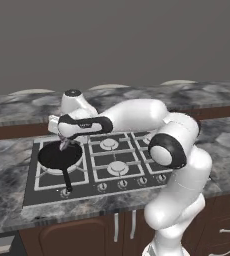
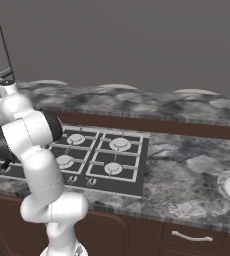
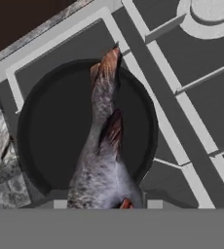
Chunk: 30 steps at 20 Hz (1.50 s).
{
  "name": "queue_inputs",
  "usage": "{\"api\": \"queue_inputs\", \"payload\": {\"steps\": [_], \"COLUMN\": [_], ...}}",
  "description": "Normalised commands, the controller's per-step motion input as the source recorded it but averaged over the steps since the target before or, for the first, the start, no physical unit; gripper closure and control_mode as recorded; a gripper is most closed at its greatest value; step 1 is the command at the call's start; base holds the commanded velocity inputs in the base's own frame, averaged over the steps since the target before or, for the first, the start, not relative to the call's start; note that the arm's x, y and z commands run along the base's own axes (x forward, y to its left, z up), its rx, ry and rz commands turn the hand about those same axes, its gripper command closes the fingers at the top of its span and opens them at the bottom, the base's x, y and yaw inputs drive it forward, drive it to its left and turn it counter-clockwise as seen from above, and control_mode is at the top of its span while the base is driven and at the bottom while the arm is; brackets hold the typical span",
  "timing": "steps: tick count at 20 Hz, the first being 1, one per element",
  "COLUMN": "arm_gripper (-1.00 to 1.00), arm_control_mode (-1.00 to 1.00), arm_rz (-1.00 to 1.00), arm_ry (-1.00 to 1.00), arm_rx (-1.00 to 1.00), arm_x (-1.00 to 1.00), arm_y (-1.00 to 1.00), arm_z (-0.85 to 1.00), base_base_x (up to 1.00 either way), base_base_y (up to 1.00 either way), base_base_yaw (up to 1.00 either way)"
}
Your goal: Place the fish on the plate and place the cucumber on the same plate.
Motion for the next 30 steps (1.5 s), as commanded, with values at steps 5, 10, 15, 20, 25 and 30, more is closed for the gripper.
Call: {"api": "queue_inputs", "payload": {"steps": [5, 10, 15, 20, 25, 30], "arm_gripper": [1.0, 1.0, 1.0, 1.0, 1.0, 1.0], "arm_control_mode": [-1.0, -1.0, -1.0, -1.0, -1.0, -1.0], "arm_rz": [0.03, 0.04, 0.03, 0.0, -0.04, -0.03], "arm_ry": [0.01, 0.02, 0.0, 0.0, 0.0, 0.0], "arm_rx": [0.03, 0.03, 0.01, 0.0, 0.0, 0.0], "arm_x": [-0.46, -0.44, -0.36, -0.24, -0.16, -0.09], "arm_y": [-0.51, -0.56, -0.59, -0.64, -0.66, -0.65], "arm_z": [0.36, 0.3, 0.32, 0.22, 0.16, 0.14], "base_base_x": [0.0, 0.0, 0.0, 0.0, 0.0, 0.0], "base_base_y": [0.0, 0.0, 0.0, 0.0, 0.0, 0.0], "base_base_yaw": [0.0, 0.0, 0.0, 0.0, 0.0, 0.0]}}
